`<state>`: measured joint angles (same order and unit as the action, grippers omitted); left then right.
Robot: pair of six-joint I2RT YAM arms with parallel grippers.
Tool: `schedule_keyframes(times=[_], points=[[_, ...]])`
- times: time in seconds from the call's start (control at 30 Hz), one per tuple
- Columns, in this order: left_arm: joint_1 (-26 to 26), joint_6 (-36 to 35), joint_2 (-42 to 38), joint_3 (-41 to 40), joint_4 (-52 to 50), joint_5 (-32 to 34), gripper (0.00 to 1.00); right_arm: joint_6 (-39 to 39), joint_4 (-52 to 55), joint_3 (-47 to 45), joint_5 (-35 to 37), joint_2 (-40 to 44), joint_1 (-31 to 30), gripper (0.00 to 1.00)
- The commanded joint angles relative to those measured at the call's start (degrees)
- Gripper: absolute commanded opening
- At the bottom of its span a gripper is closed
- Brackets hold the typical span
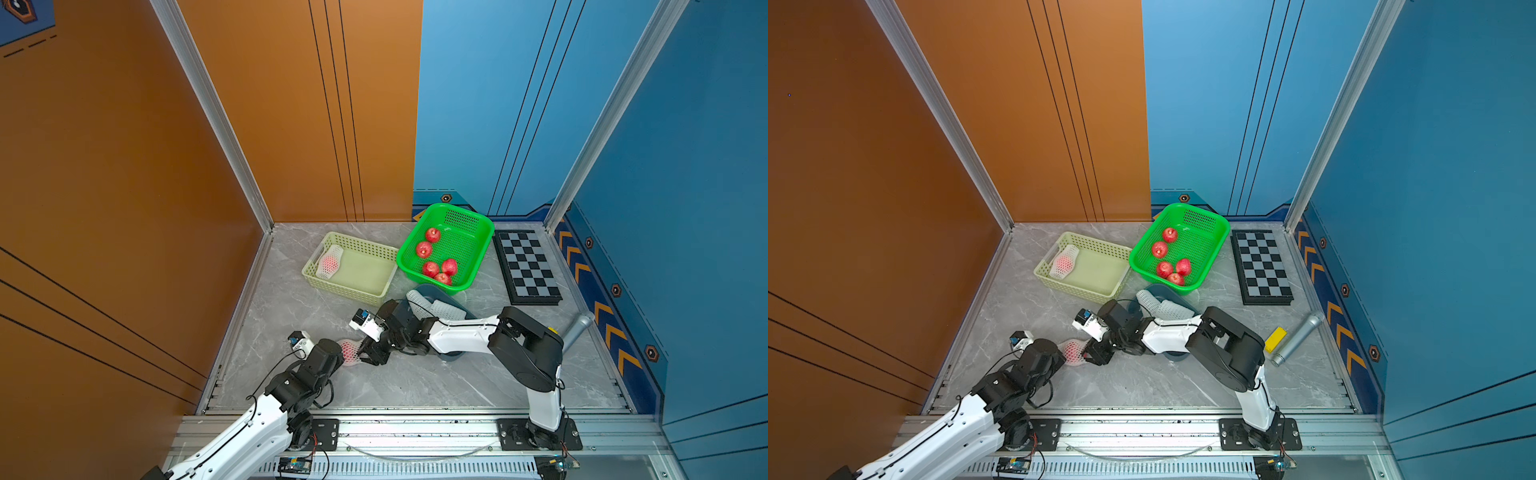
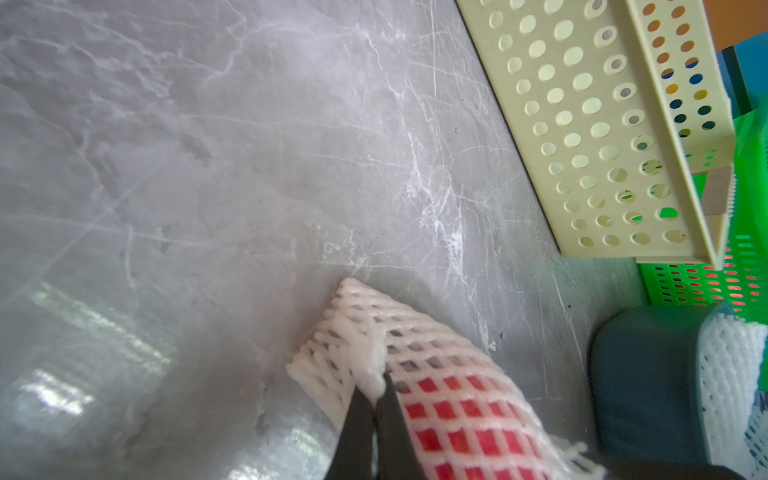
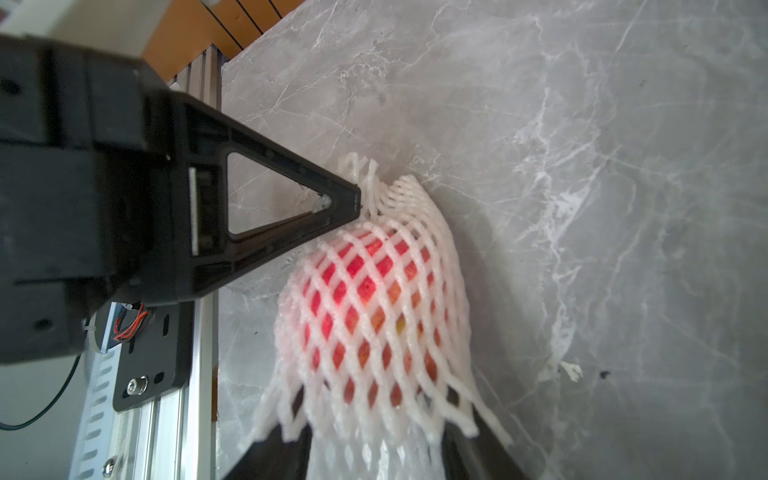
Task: Remove foam nets from apples
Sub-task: Remove the foam net from the apple.
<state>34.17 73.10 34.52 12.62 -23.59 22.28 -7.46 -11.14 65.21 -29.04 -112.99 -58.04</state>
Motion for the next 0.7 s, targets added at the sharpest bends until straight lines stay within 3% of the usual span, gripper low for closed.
schedule_keyframes(times=[0.0, 0.67], points=[[-0.75, -1.28, 0.15, 0.46, -0.24, -0.84, 0.00, -0.28, -0.71, 1.50, -1.31, -1.02, 0.57, 0.50], [-1.83, -2.17, 1.75, 0.71, 1.11, -2.55, 0.00, -3.07, -5.20, 2.04, -1.55, -3.28, -0.08, 0.62]])
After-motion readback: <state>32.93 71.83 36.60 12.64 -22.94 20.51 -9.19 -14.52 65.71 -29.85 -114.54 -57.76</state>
